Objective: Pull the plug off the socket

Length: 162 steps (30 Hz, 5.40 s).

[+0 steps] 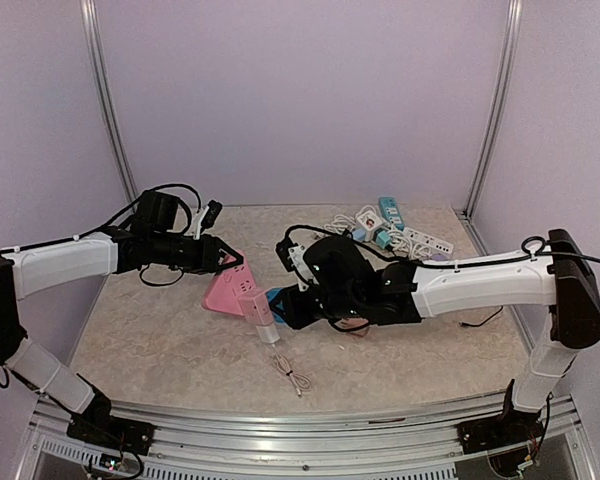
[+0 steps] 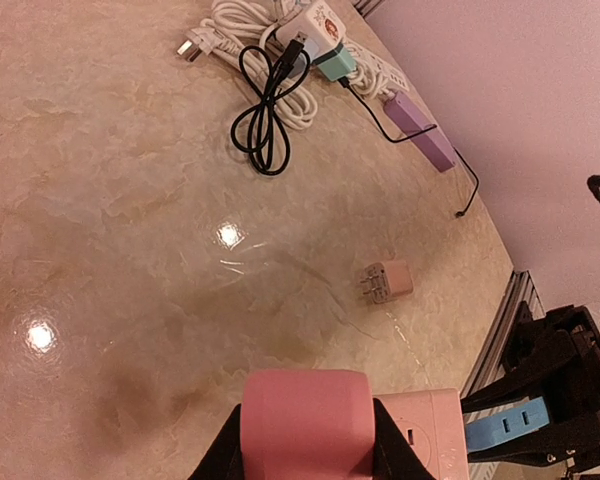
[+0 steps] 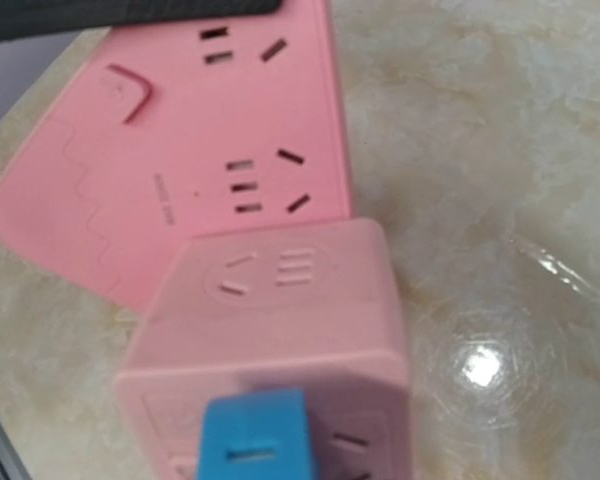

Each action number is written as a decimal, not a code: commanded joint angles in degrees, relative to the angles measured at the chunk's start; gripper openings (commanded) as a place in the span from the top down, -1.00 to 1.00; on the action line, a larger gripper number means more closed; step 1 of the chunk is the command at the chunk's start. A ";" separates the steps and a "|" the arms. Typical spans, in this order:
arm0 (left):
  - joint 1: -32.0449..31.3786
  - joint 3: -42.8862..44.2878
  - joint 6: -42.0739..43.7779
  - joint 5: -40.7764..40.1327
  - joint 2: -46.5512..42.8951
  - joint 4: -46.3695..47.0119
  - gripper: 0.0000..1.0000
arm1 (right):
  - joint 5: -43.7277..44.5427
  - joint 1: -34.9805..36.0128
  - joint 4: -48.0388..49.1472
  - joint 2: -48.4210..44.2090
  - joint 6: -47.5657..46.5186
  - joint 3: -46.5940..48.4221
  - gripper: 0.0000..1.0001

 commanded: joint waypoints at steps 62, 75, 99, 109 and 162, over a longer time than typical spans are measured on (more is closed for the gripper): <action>-1.96 2.04 2.31 8.64 -1.46 3.54 1.00 | -15.17 -2.46 11.53 -1.49 -3.17 -6.44 1.00; -0.80 2.22 1.08 4.21 -1.02 1.70 1.00 | -7.52 -2.37 4.53 -0.44 -2.98 -3.62 1.00; -0.12 2.09 0.36 3.50 -0.84 1.67 1.00 | 5.08 -1.31 -6.42 1.67 -1.47 1.27 1.00; -0.28 1.90 1.18 6.85 -1.19 3.08 1.00 | -5.30 -1.55 2.02 -1.20 -3.36 -3.01 1.00; -0.47 2.26 2.03 3.32 -1.21 1.44 1.00 | 1.21 -1.88 -5.86 -2.06 -7.88 -1.16 1.00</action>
